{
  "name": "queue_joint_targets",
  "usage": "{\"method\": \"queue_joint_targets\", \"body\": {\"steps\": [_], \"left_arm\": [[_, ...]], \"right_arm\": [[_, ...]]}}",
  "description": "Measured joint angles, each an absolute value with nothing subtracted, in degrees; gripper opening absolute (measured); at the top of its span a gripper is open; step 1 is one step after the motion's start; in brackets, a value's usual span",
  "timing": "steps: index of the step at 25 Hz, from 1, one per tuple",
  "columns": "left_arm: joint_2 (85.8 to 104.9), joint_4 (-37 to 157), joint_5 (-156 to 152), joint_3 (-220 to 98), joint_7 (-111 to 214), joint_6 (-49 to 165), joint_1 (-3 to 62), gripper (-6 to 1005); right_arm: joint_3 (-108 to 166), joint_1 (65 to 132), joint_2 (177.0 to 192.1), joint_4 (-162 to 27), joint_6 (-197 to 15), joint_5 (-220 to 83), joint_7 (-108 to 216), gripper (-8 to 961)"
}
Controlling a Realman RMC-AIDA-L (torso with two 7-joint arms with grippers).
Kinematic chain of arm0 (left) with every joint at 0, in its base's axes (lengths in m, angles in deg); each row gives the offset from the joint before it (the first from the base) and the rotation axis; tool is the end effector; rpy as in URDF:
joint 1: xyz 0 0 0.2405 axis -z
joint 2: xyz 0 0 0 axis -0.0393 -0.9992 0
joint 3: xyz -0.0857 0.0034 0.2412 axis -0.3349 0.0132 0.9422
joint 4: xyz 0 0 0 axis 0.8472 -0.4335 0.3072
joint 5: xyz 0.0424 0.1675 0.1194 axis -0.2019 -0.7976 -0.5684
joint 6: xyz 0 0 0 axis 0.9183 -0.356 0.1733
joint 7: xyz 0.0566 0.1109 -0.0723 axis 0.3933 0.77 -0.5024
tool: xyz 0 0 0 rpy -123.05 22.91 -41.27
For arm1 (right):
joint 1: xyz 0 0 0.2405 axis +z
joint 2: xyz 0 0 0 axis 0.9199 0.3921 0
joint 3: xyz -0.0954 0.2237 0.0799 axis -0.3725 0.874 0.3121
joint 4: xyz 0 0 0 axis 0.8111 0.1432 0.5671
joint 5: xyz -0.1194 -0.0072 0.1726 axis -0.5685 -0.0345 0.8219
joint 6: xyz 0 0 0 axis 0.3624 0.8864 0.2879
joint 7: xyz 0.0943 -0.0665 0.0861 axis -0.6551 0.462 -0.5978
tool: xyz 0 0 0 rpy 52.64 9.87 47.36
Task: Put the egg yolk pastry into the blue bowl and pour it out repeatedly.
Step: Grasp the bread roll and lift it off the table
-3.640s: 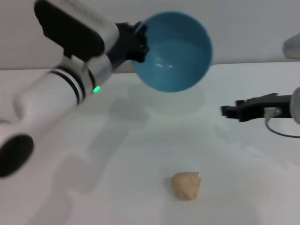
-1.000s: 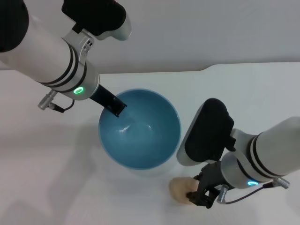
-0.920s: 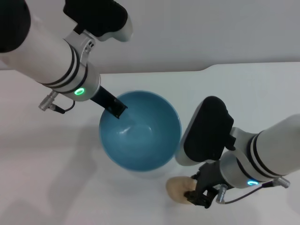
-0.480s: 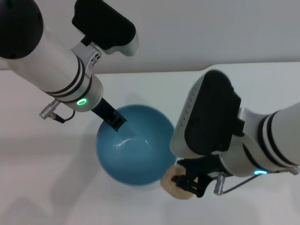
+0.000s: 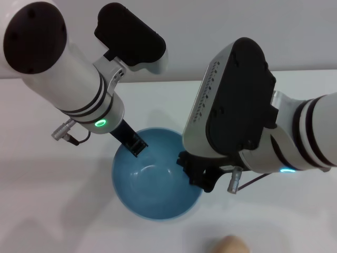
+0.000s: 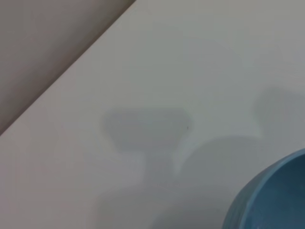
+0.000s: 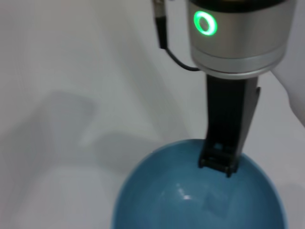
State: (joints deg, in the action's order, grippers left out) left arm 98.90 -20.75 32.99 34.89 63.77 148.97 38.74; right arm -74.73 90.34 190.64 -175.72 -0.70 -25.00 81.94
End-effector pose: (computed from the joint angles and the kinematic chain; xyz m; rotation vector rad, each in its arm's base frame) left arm -0.1160 0.3556 -0.0428 -2.4660 -0.6886 0.5950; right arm 0.0726 0.2684 -0.0374 -2.7208 0.1985 -0.2903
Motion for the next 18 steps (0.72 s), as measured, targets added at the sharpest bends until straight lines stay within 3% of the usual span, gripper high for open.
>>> {"method": "queue_joint_targets", "body": {"steps": [10,18], "left_arm": [[98.75,-20.1,32.6,34.7,62.6,146.3,39.0,14],[98.71,-20.1,32.5,34.5,62.6,146.0,39.1,14]], "right_arm": [[-75.0,88.3,190.85,-172.6,-1.7,-26.1,81.9,-1],[-76.9,88.0,190.98,-169.0,0.2,-25.5,80.7,103]]}}
